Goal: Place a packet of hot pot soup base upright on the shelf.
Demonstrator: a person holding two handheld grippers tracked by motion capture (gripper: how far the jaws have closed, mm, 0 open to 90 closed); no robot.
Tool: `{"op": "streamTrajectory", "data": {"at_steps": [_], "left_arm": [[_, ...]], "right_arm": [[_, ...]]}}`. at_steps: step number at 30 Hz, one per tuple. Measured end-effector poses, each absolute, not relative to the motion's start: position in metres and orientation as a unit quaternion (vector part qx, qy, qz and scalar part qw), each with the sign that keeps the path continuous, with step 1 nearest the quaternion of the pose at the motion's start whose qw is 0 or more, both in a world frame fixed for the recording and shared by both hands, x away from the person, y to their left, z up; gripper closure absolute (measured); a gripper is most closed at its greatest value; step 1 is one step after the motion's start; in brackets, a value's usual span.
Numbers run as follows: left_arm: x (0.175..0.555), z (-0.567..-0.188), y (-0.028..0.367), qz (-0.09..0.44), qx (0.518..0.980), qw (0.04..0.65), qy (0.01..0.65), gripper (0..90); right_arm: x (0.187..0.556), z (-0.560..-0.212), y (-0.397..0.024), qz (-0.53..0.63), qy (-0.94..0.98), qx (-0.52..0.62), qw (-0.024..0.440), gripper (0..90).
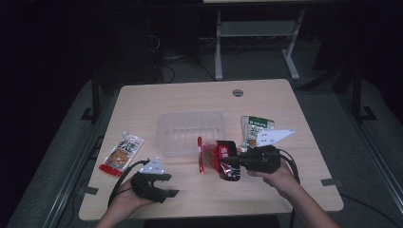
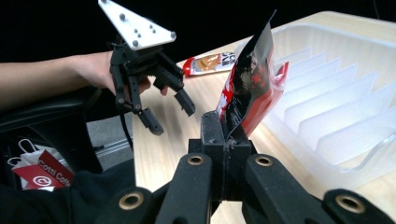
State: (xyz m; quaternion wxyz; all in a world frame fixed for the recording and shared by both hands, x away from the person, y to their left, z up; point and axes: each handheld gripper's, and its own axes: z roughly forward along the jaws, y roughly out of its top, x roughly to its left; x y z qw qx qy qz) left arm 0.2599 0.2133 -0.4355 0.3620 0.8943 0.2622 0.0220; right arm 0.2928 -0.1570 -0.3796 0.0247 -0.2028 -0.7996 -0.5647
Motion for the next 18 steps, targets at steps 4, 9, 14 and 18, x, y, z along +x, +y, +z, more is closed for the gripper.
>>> {"op": "streamTrajectory", "data": {"at_steps": [4,9,14,18], "left_arm": [[0.260,-0.436,0.214,0.024,0.894,0.363,0.263,34.4],[0.261,-0.438,0.212,0.016,0.894,0.361,0.263,34.3],[0.262,-0.439,0.212,0.016,0.895,0.361,0.261,33.5],[0.262,-0.439,0.212,0.020,0.897,0.358,0.258,32.8]], "right_arm": [[0.301,-0.375,-0.156,-0.572,-0.795,-0.200,0.019,89.9],[0.309,-0.371,-0.154,-0.574,-0.794,-0.199,0.012,89.9],[0.317,-0.368,-0.151,-0.578,-0.792,-0.198,0.009,89.9],[0.324,-0.365,-0.146,-0.578,-0.792,-0.196,0.005,89.9]]}}
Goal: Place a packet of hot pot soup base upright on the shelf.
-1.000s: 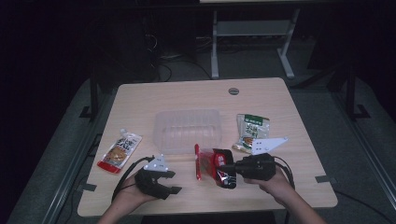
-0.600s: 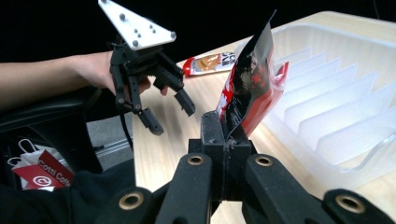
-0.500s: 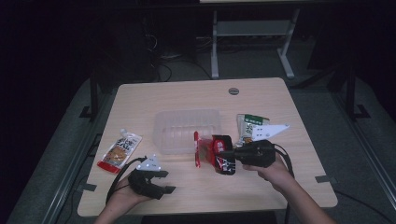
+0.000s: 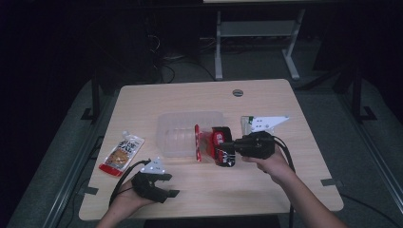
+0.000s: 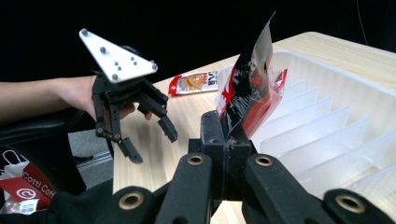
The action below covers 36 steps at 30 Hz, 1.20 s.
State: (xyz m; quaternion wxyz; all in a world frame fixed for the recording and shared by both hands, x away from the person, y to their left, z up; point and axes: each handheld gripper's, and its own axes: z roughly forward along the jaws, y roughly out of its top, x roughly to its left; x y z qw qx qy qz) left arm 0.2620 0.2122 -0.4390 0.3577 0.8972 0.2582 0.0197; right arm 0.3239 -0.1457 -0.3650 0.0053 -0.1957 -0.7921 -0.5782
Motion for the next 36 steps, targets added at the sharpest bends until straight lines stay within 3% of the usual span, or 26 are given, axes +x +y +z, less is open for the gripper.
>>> {"op": "streamTrajectory", "data": {"at_steps": [36], "left_arm": [[0.261,-0.441,0.213,0.013,0.898,0.355,0.258,31.6]], "right_arm": [[0.377,-0.354,-0.083,-0.591,-0.783,-0.195,0.002,90.0]]}}
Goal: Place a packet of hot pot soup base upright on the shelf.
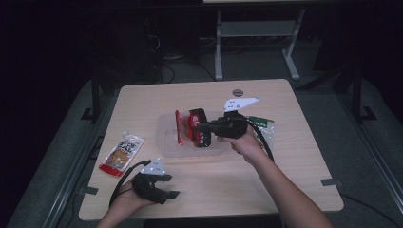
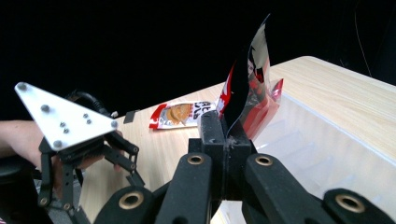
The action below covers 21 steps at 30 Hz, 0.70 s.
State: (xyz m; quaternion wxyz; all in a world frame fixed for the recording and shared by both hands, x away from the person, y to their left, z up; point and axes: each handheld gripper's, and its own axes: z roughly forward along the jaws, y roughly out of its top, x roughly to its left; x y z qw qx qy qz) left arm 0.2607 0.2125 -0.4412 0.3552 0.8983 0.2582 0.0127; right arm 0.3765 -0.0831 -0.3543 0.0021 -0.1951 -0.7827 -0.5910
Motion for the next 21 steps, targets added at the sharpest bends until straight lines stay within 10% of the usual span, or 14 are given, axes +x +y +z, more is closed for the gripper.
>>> {"op": "streamTrajectory", "data": {"at_steps": [21], "left_arm": [[0.260,-0.442,0.211,0.011,0.898,0.356,0.259,31.6]], "right_arm": [[0.391,-0.367,-0.046,-0.575,-0.793,-0.201,0.004,89.8]]}}
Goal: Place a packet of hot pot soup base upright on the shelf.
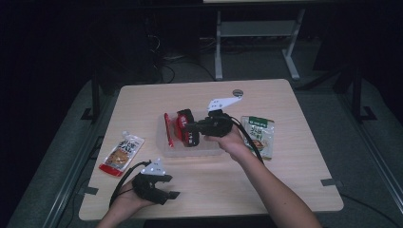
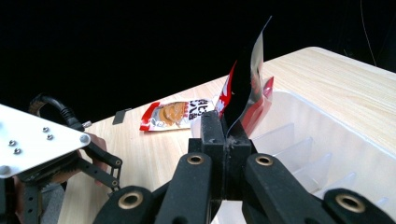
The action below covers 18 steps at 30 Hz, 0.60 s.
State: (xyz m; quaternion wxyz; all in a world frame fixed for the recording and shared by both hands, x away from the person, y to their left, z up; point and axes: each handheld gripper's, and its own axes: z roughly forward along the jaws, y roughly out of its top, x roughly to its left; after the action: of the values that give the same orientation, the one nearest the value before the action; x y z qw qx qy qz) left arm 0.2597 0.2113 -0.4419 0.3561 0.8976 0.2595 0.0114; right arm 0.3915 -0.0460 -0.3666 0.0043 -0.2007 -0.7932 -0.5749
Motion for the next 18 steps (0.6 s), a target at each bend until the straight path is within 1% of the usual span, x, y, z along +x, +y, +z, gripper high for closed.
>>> {"op": "streamTrajectory", "data": {"at_steps": [11,18], "left_arm": [[0.260,-0.443,0.211,0.008,0.900,0.351,0.257,31.6],[0.260,-0.443,0.211,0.007,0.899,0.352,0.259,31.6]], "right_arm": [[0.395,-0.366,-0.038,-0.564,-0.800,-0.206,0.001,89.3],[0.396,-0.371,-0.024,-0.537,-0.817,-0.210,-0.008,89.0]]}}
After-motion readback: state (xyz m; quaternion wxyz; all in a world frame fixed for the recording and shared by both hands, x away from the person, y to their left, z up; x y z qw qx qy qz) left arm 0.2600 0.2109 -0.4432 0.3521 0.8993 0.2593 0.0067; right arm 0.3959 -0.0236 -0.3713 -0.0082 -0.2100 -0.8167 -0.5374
